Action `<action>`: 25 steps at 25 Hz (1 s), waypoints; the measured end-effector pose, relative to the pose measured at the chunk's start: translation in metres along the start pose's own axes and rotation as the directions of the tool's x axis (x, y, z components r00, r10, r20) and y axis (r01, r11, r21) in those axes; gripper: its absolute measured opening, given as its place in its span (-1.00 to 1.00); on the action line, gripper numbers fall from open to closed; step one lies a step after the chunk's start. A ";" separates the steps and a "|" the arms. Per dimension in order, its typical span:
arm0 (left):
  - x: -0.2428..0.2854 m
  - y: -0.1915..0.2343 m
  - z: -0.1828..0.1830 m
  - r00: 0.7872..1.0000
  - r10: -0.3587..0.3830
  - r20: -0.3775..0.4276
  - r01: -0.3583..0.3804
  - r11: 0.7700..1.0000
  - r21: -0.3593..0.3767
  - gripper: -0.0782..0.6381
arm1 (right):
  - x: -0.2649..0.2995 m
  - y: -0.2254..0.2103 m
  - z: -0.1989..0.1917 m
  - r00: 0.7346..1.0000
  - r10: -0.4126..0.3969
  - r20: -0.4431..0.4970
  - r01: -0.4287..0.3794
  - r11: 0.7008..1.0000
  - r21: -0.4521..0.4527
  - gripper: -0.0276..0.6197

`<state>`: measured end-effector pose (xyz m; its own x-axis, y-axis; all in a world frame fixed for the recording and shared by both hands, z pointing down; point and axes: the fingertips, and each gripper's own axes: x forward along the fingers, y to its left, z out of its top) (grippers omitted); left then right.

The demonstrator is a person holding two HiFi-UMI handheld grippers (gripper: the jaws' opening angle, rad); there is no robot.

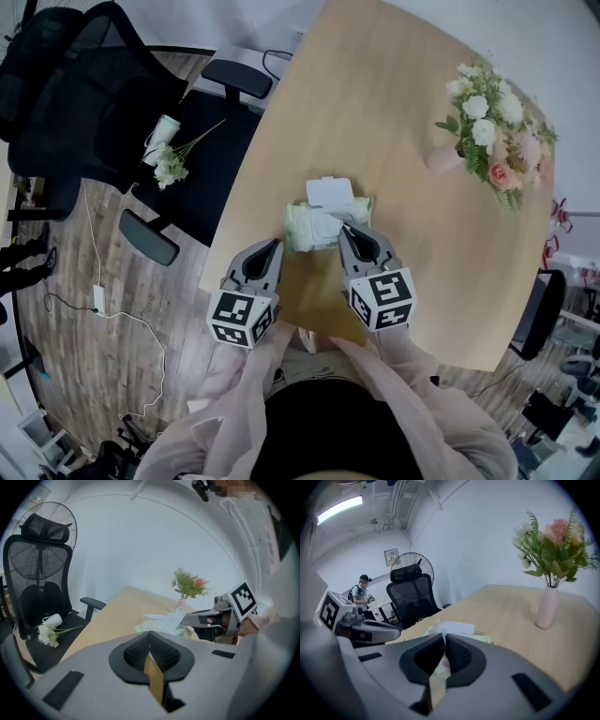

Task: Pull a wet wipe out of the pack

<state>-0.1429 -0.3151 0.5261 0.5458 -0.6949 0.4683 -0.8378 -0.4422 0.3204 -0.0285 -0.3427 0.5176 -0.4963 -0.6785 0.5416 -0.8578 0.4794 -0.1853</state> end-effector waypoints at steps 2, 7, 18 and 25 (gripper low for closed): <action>-0.001 -0.003 -0.001 1.000 0.000 -0.001 0.000 1.000 0.006 -0.75 | -0.002 0.001 0.000 1.000 0.006 0.005 -0.006 1.000 0.000 -0.88; -0.005 -0.009 -0.006 1.000 0.007 0.000 -0.007 1.000 0.002 -0.75 | -0.010 0.003 -0.001 1.000 0.019 0.016 -0.019 1.000 -0.004 -0.87; -0.016 -0.020 -0.007 0.999 0.029 0.020 -0.029 1.000 0.010 -0.75 | -0.027 0.007 -0.005 0.999 0.035 0.030 -0.035 0.999 -0.012 -0.88; -0.023 -0.027 -0.011 0.999 0.032 0.029 -0.032 0.999 0.011 -0.75 | -0.039 0.011 -0.012 0.999 0.038 0.034 -0.038 0.999 -0.003 -0.88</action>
<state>-0.1325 -0.2811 0.5152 0.5183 -0.7248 0.4538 -0.8549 -0.4260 0.2960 -0.0174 -0.3046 0.5044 -0.5332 -0.6782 0.5058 -0.8377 0.5066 -0.2038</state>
